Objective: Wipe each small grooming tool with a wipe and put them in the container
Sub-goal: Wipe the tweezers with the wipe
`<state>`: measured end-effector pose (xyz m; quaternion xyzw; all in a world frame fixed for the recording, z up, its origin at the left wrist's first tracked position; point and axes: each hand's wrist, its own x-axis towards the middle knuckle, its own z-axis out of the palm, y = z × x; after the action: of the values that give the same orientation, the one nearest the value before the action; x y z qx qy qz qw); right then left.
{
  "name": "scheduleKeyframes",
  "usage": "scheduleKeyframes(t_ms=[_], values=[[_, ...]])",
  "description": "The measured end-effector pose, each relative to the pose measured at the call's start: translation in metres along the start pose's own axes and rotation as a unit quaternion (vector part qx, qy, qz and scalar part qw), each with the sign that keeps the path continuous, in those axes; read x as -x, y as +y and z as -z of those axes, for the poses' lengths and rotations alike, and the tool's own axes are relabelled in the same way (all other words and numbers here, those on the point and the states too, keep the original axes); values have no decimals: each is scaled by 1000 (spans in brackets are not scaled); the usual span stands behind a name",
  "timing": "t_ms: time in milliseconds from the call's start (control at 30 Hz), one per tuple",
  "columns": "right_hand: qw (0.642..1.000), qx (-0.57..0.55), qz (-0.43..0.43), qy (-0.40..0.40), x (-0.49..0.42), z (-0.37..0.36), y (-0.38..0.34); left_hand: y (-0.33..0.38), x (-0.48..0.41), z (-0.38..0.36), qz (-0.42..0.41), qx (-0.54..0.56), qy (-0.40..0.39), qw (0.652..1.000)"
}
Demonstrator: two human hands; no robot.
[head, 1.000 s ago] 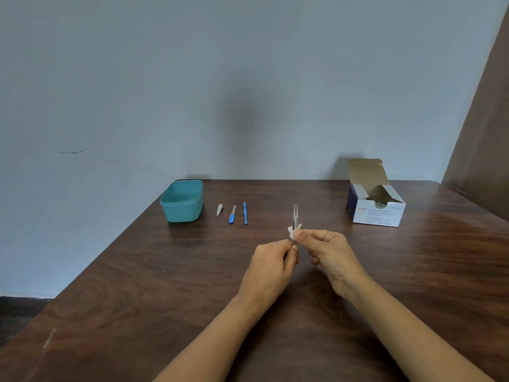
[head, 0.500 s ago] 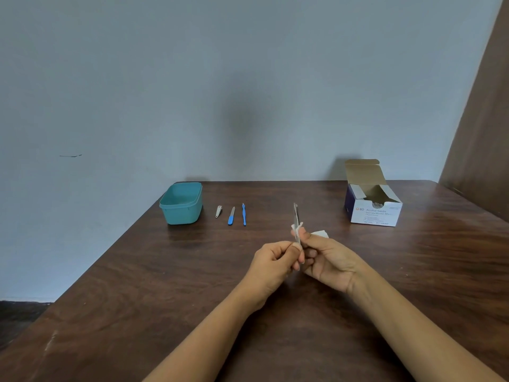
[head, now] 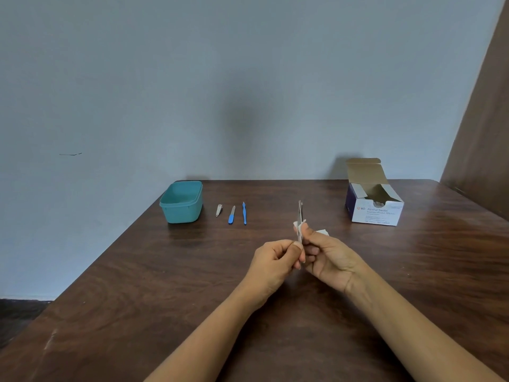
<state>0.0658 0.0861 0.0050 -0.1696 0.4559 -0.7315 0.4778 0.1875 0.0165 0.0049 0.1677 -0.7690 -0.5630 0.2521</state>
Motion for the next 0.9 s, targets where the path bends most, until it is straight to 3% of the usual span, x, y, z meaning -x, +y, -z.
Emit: scheduleKeyframes(t_ms=[167, 367, 533, 667, 900], values=[[987, 157, 41, 23, 8, -3, -3, -2, -2, 5, -30, -80, 51, 995], [962, 226, 122, 91, 11, -5, -2, -5, 0, 5, -86, -196, 69, 974], [949, 257, 165, 75, 14, -10, -1, -9, -2, 3, -115, -270, 65, 954], [937, 316, 138, 55, 15, -13, 2, -12, -4, 7, -123, -285, 71, 948], [948, 289, 116, 63, 13, -7, -6, 0, -4, 13, -86, -198, 77, 973]])
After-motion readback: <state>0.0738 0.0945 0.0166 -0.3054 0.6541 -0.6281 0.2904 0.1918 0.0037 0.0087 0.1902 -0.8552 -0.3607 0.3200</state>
